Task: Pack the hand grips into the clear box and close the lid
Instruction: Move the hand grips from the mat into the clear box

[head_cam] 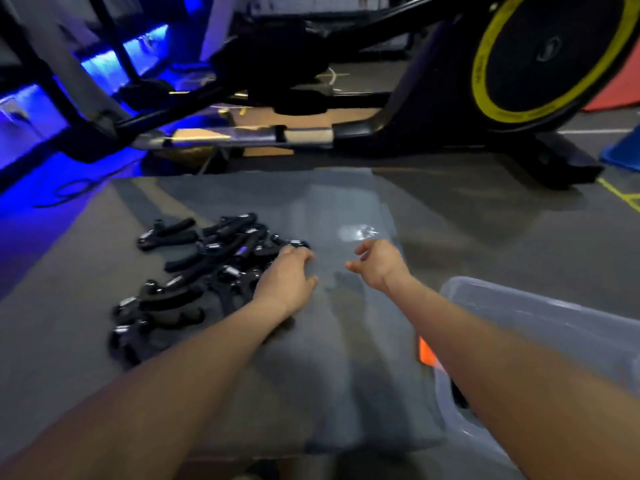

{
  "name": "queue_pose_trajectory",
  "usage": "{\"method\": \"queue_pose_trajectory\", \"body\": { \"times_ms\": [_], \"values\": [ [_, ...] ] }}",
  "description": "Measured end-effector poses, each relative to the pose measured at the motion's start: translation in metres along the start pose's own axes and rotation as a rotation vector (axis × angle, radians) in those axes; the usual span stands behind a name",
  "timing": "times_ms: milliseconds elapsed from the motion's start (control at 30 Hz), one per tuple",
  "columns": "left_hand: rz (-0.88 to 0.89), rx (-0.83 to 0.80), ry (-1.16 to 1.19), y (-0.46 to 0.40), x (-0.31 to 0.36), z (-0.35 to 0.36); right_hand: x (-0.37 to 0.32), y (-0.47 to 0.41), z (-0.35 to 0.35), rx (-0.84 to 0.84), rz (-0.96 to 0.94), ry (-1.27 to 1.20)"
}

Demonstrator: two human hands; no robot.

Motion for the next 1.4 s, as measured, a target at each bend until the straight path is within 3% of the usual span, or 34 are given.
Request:
{"method": "queue_pose_trajectory", "body": {
  "times_ms": [167,333,500,700,867,1000,1200,1400],
  "values": [
    [-0.225,0.059,0.023,0.011,-0.092,-0.028,-0.046,-0.001,0.073,-0.094,-0.030,0.014],
    [-0.482,0.061,0.154,0.015,-0.156,-0.011,-0.057,-0.011,0.120,-0.128,-0.039,0.061],
    [-0.592,0.021,0.261,0.012,-0.172,0.028,-0.047,-0.020,0.138,-0.147,-0.007,0.101],
    [-0.687,0.118,0.325,0.012,-0.173,0.034,-0.040,-0.023,0.144,-0.170,-0.012,0.111],
    [-0.560,0.132,0.318,0.017,-0.150,0.015,-0.043,-0.010,0.131,-0.229,-0.033,-0.038],
    [-0.402,0.136,0.308,0.007,-0.093,-0.007,-0.043,0.012,0.091,-0.327,-0.095,-0.114],
    [-0.170,0.058,0.298,-0.005,0.026,0.004,0.005,0.024,-0.011,-0.228,-0.078,-0.100],
    [-0.002,-0.106,0.333,-0.001,0.134,0.078,0.095,0.041,-0.106,-0.055,0.010,0.090]
  ]
}}
Point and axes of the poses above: each hand's wrist, its own y-axis away from the middle knuckle, its own z-axis out of the palm, x = y × z, the point moved 5 cm from there along -y, towards the middle knuckle, and after that the axes turned 3 degrees about z, right-handed, at the moved point
